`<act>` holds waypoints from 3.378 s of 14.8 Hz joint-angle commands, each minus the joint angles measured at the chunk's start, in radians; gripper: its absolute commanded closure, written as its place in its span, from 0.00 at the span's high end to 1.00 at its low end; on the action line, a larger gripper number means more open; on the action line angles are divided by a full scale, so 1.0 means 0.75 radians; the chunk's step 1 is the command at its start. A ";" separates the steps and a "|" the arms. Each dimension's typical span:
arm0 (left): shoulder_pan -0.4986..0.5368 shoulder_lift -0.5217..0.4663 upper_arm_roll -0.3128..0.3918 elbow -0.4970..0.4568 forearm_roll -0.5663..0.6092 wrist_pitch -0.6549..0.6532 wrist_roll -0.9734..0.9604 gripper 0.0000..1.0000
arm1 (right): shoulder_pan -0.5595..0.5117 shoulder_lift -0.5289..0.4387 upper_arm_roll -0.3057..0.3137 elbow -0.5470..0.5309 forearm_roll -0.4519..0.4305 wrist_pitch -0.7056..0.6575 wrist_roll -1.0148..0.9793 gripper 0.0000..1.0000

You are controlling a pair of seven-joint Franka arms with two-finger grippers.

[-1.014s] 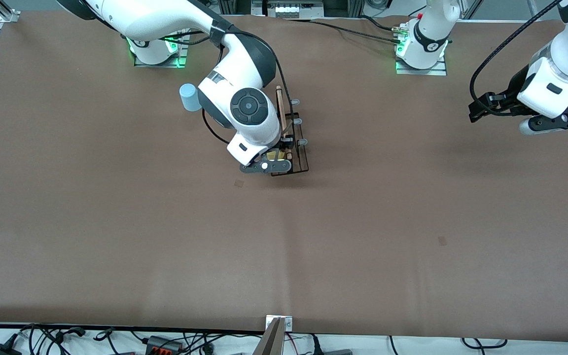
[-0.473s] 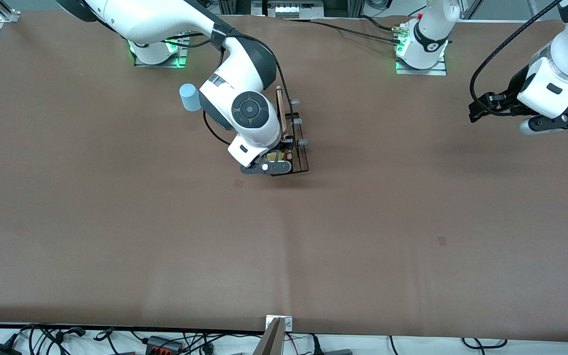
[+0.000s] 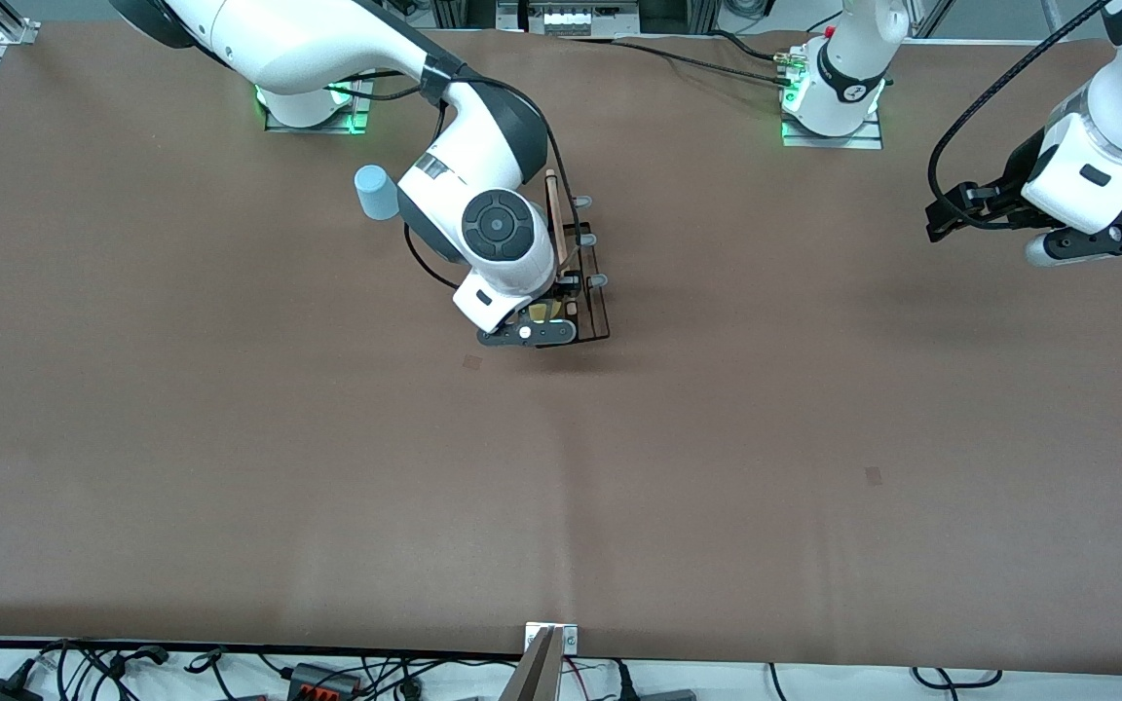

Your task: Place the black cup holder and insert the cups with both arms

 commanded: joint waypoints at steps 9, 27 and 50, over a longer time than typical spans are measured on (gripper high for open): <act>0.002 0.010 0.007 0.029 -0.023 -0.015 0.034 1.00 | 0.008 0.015 0.004 -0.012 -0.061 0.024 0.016 1.00; 0.002 0.010 0.007 0.029 -0.023 -0.015 0.034 1.00 | -0.193 -0.265 -0.004 0.021 -0.155 -0.033 -0.023 1.00; 0.004 0.012 0.009 0.029 -0.025 -0.015 0.034 1.00 | -0.751 -0.435 -0.167 0.068 0.092 -0.190 -0.632 1.00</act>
